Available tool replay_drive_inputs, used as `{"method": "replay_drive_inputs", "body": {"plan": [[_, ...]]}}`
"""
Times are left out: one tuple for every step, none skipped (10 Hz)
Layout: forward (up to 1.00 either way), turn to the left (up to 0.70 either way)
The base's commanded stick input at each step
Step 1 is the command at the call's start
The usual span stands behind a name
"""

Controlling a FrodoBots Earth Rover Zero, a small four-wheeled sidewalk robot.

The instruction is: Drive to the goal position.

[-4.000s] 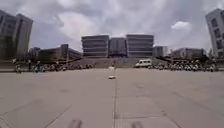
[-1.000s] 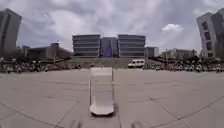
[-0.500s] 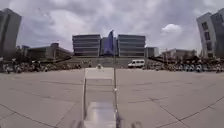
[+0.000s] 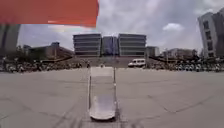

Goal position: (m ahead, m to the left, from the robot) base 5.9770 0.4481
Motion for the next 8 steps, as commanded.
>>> {"method": "replay_drive_inputs", "body": {"plan": [[-0.83,-0.02],[-0.83,-0.02],[-0.83,-0.02],[-0.83,-0.02],[-0.83,-0.02],[-0.72,-0.02],[-0.17,-0.01],[0.04,0.0]]}}
